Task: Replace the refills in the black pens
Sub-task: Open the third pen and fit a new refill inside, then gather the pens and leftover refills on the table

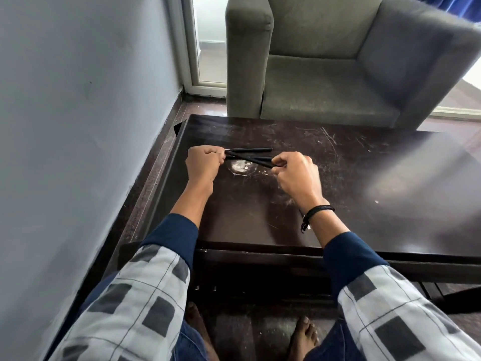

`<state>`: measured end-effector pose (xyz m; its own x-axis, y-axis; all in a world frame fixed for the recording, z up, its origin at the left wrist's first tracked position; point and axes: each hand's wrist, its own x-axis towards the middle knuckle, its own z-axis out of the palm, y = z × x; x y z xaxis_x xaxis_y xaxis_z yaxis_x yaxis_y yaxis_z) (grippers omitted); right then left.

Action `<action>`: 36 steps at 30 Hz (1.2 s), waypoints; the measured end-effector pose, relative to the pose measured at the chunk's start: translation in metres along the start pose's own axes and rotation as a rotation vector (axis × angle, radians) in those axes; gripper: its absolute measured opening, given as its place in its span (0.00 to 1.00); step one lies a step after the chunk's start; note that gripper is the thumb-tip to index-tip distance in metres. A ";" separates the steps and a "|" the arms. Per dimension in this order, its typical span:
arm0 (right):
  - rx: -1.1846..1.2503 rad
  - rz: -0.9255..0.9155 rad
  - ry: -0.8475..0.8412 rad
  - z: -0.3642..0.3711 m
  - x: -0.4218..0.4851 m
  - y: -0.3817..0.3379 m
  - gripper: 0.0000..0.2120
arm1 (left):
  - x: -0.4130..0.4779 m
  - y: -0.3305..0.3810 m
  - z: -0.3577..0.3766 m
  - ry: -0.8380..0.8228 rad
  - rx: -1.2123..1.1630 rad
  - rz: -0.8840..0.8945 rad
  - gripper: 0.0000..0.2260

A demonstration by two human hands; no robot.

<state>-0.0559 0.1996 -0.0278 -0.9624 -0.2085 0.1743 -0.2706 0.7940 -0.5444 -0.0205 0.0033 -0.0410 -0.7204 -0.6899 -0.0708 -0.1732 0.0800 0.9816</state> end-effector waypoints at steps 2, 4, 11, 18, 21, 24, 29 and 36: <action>-0.008 -0.004 0.003 0.001 0.004 0.001 0.10 | 0.002 -0.001 -0.002 -0.029 0.114 0.046 0.10; -0.017 -0.023 -0.016 0.005 0.006 -0.001 0.08 | 0.006 -0.003 -0.001 -0.042 0.271 0.099 0.08; -0.073 -0.088 -0.034 0.027 0.028 0.003 0.09 | 0.012 -0.020 0.008 -0.038 0.581 0.242 0.09; -0.126 -0.137 0.001 0.045 0.044 0.008 0.08 | 0.025 -0.027 0.018 0.046 0.542 0.260 0.06; -0.128 -0.150 0.023 0.047 0.049 0.010 0.08 | 0.030 -0.027 0.022 0.068 0.525 0.250 0.05; -0.129 -0.164 0.021 0.048 0.052 0.011 0.08 | 0.032 -0.027 0.024 0.074 0.521 0.253 0.03; -0.006 -0.064 0.046 0.027 0.055 0.009 0.10 | 0.033 -0.024 0.020 0.099 0.496 0.259 0.02; 0.021 0.243 -0.101 -0.036 0.039 0.034 0.07 | 0.017 -0.005 0.008 0.071 0.451 0.276 0.03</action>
<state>-0.1018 0.2394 -0.0097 -0.9965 -0.0697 -0.0456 -0.0307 0.8161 -0.5771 -0.0376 -0.0033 -0.0486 -0.7355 -0.6452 0.2069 -0.2662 0.5560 0.7874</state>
